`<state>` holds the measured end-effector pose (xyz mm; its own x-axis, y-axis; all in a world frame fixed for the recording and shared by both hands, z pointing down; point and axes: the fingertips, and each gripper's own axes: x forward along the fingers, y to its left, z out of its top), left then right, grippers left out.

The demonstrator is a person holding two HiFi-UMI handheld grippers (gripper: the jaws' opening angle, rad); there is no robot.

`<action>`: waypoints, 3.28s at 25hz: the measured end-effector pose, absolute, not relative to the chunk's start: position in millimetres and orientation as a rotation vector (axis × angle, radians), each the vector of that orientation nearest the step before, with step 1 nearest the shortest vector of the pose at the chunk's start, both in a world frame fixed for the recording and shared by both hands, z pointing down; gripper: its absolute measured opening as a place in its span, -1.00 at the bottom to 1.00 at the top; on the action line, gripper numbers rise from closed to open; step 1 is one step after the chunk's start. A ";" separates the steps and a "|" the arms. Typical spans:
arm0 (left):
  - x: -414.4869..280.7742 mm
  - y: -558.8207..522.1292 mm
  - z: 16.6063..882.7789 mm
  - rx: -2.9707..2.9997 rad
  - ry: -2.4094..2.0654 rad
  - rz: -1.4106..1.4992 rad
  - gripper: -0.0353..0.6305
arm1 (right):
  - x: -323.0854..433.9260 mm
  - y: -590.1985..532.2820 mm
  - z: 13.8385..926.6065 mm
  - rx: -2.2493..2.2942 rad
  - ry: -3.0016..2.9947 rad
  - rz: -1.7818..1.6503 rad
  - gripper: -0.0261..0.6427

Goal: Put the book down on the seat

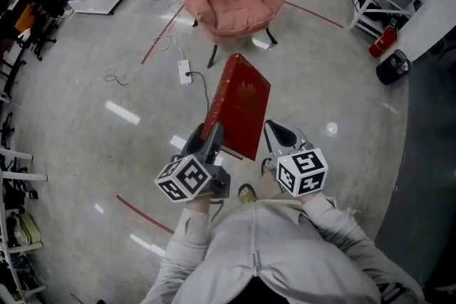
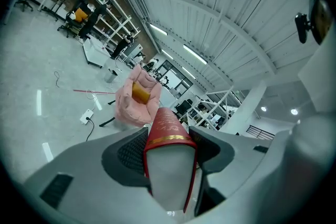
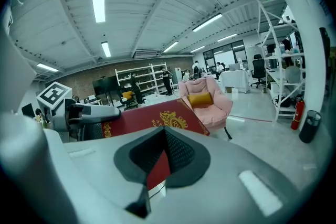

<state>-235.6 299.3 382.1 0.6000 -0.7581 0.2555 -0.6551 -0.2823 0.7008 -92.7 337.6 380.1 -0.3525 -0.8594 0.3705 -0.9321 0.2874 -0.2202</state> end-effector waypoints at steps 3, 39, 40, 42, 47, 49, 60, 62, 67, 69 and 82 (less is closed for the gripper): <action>-236.0 290.3 388.4 2.001 -1.128 -0.159 -0.15 | -89.9 328.1 384.9 1.663 -2.367 0.607 -0.92; -90.5 13.4 397.1 1.876 -1.280 -0.219 -0.15 | 70.0 26.2 391.9 1.475 -2.443 0.585 -0.93; -86.2 6.9 396.1 1.874 -1.282 -0.223 -0.15 | 74.9 19.8 391.5 1.474 -2.444 0.585 -0.93; -80.4 -4.7 395.4 1.869 -1.286 -0.230 -0.15 | 82.2 8.7 391.7 1.475 -2.445 0.585 -0.92; -75.6 -27.4 397.6 1.873 -1.291 -0.230 -0.15 | 89.4 -10.1 398.3 1.487 -2.437 0.595 -0.92; -73.7 -34.6 399.4 1.870 -1.293 -0.226 -0.15 | 92.6 -15.5 400.6 1.490 -2.434 0.603 -0.92; -70.8 -86.1 410.4 1.841 -1.317 -0.216 -0.15 | 106.8 -62.6 414.4 1.501 -2.403 0.631 -0.93; -71.0 -101.3 413.2 1.839 -1.316 -0.216 -0.15 | 108.3 -76.5 416.4 1.509 -2.398 0.632 -0.93; -71.2 -136.1 430.9 1.831 -1.315 -0.201 -0.15 | 112.6 -105.1 428.7 1.524 -2.376 0.635 -0.92; -68.5 -156.6 436.0 1.826 -1.307 -0.186 -0.15 | 115.5 -121.7 431.2 1.534 -2.362 0.645 -0.92; -54.4 -303.4 476.0 1.768 -1.309 -0.127 -0.15 | 117.8 -241.2 463.2 1.524 -2.290 0.739 -0.92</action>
